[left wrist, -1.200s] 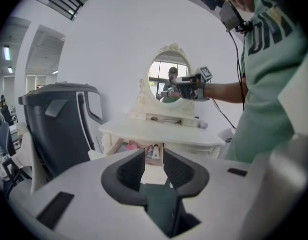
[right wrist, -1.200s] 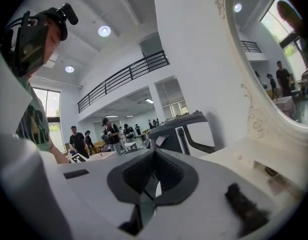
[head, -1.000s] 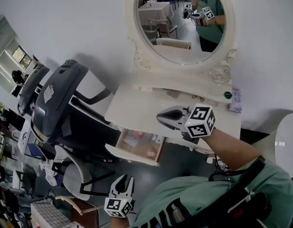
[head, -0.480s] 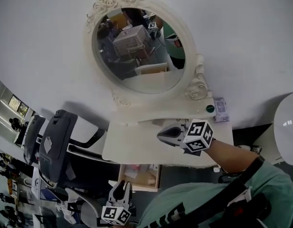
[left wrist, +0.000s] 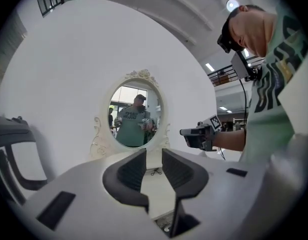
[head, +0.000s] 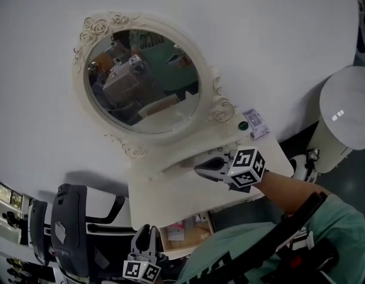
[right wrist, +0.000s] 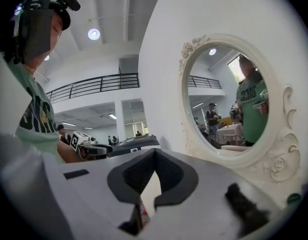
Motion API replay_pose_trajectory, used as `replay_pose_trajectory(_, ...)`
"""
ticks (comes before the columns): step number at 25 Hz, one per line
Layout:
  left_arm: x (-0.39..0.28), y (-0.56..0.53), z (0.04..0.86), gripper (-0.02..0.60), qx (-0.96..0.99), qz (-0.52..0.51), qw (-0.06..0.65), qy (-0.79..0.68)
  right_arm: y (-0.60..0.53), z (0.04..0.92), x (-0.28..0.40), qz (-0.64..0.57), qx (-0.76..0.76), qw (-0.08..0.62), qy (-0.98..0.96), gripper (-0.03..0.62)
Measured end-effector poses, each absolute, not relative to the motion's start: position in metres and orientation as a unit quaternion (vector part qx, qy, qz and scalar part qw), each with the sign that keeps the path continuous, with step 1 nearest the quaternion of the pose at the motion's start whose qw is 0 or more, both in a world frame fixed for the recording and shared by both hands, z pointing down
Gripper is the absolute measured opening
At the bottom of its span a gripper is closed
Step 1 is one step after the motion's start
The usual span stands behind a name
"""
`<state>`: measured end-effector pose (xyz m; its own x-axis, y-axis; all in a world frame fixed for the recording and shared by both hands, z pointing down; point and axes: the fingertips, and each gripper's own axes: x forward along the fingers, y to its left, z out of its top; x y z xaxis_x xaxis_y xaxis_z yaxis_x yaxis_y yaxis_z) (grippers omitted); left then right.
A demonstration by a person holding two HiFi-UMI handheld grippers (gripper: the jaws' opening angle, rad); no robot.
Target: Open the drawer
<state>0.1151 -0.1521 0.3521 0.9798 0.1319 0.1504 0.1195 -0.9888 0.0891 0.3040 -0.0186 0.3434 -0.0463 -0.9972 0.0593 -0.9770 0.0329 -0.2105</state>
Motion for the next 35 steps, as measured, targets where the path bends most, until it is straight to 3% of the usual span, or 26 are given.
replay_pose_trajectory(10, 0.111, -0.207, 0.343, 0.101, 0.974, 0.069, 0.045, 0.211, -0.018, 0.328, 0.252, -0.116, -0.803, 0.079, 0.579, 0.011)
replay_pose_trajectory(18, 0.121, -0.175, 0.337, 0.101, 0.975, 0.031, 0.103, 0.192, 0.021, 0.327, 0.258, -0.132, -0.808, 0.042, 0.572, 0.011)
replay_pose_trajectory(35, 0.121, -0.155, 0.342, 0.101, 0.977, 0.046, 0.102, 0.179, 0.037, 0.317, 0.275, -0.108, -0.803, 0.047, 0.585, 0.011)
